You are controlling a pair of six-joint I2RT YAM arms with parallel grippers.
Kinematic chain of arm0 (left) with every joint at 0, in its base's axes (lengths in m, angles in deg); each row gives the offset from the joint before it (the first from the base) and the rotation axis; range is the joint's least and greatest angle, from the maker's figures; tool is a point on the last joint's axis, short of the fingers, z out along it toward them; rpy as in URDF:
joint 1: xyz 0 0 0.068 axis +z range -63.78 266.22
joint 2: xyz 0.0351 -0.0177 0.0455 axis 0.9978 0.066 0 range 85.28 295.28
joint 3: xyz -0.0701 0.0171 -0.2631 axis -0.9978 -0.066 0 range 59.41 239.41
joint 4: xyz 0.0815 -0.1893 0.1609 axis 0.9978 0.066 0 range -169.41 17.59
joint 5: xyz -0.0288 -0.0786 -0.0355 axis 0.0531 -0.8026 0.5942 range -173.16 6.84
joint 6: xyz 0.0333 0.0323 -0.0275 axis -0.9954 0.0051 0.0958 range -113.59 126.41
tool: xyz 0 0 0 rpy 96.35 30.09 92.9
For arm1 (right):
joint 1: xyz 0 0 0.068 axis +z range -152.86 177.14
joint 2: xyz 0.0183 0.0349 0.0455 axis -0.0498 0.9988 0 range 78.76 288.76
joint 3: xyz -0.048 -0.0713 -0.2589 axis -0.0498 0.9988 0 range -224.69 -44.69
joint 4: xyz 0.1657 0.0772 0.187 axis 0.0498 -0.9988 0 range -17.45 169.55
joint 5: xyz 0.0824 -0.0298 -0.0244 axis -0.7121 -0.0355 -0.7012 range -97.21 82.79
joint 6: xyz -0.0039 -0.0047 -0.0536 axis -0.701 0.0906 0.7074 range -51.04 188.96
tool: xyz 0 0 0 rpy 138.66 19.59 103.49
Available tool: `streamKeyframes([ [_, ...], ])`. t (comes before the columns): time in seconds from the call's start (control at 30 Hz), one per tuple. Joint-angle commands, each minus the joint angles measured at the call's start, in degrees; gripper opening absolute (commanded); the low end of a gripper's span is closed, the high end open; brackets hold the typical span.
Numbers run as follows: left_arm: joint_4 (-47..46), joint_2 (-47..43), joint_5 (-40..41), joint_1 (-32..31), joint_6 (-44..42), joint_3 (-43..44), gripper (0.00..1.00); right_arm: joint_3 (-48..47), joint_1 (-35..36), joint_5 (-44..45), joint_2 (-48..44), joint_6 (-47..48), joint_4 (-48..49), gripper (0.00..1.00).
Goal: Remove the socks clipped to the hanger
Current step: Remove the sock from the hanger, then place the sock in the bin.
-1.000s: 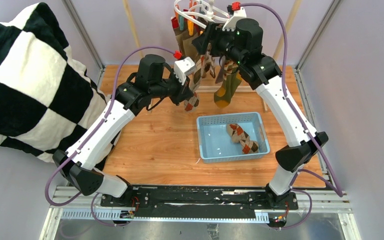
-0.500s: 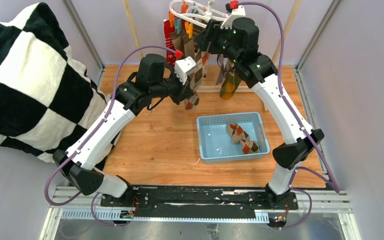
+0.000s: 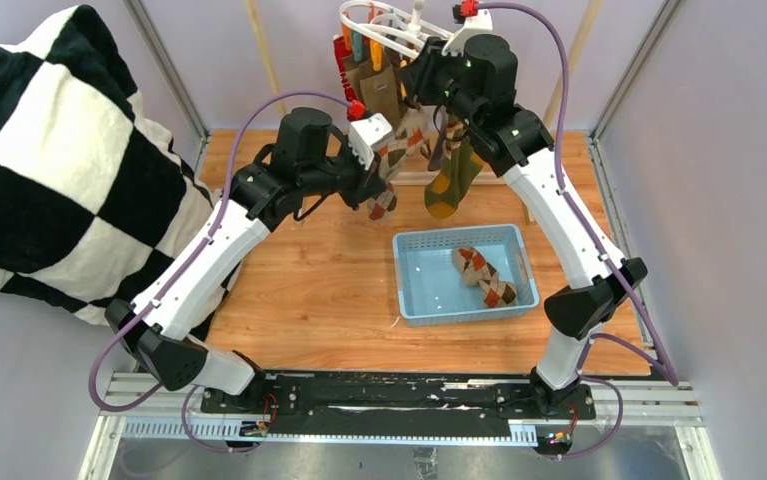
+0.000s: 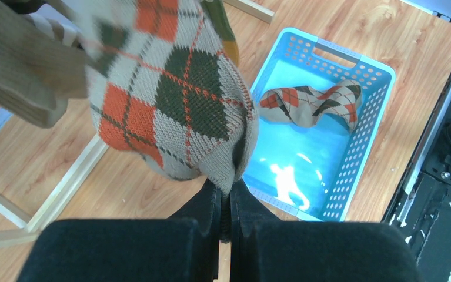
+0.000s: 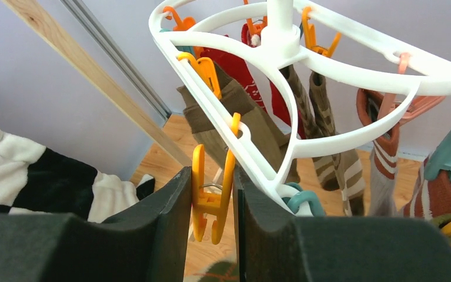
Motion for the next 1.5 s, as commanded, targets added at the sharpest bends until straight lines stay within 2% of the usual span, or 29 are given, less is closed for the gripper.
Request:
streamKeyframes([
  [0.0, 1.0, -0.5, 0.8, -0.5, -1.2, 0.4, 0.0, -0.1, 0.3, -0.4, -0.4, -0.9, 1.8, 0.14],
  [0.13, 1.7, -1.2, 1.2, -0.5, -1.8, -0.4, 0.0, -0.1, -0.4, -2.1, -0.3, -2.7, 1.8, 0.09],
  [0.2, 2.4, -1.9, 1.4, -0.5, -2.4, -0.7, 0.0, 0.5, -0.8, -3.9, -0.6, -3.6, 1.9, 0.12],
  [0.23, 3.0, -2.2, 1.5, -0.5, -2.8, -0.9, 0.0, 1.1, -1.2, -4.6, -0.9, -4.0, 1.8, 0.19],
  [0.33, 4.8, -3.3, 1.7, -0.5, -4.2, -1.4, 0.0, 5.5, -1.9, -7.2, -3.2, -4.1, 2.0, 0.52],
  [0.4, 5.8, -4.3, 1.6, -0.5, -5.1, -2.0, 0.0, 11.4, -2.1, -9.4, -6.6, -3.6, 3.4, 0.65],
  [0.5, 7.1, -5.7, 1.5, -0.5, -5.8, -3.1, 0.0, 24.2, -2.3, -14.1, -14.3, -2.5, 8.2, 0.76],
  [0.6, 7.9, -6.7, 1.3, -0.5, -5.6, -3.7, 0.0, 35.8, -2.3, -20.0, -21.8, -1.1, 12.1, 0.83],
  [0.77, 8.6, -7.4, 0.7, -0.5, -4.4, -3.7, 0.0, 51.7, -2.2, -36.3, -32.1, 0.5, 21.6, 0.87],
  [0.87, 9.2, -7.6, -0.1, -0.5, -4.1, -3.1, 0.0, 58.8, -1.7, -41.5, -34.8, -0.8, 28.8, 0.89],
  [0.97, 10.2, -7.3, -1.7, -0.5, -4.3, -2.4, 0.0, 61.5, 0.3, -45.0, -34.8, -0.7, 34.7, 0.91],
  [1.17, 11.1, -7.3, -3.5, -0.5, -4.8, -2.0, 0.0, 59.8, 2.5, -45.4, -31.3, -0.7, 36.6, 0.92],
  [1.37, 11.4, -7.1, -3.9, -0.5, -4.9, -1.7, 0.0, 57.6, 3.5, -45.4, -27.2, -2.9, 36.7, 0.84],
  [1.43, 11.8, -7.0, -4.4, -0.5, -5.2, -1.2, 0.0, 56.8, 3.5, -44.3, -26.2, -3.5, 36.1, 0.75],
  [1.47, 12.0, -7.1, -4.6, -0.5, -5.2, -1.0, 0.0, 56.4, 3.5, -43.7, -25.8, -4.0, 35.8, 0.68],
])
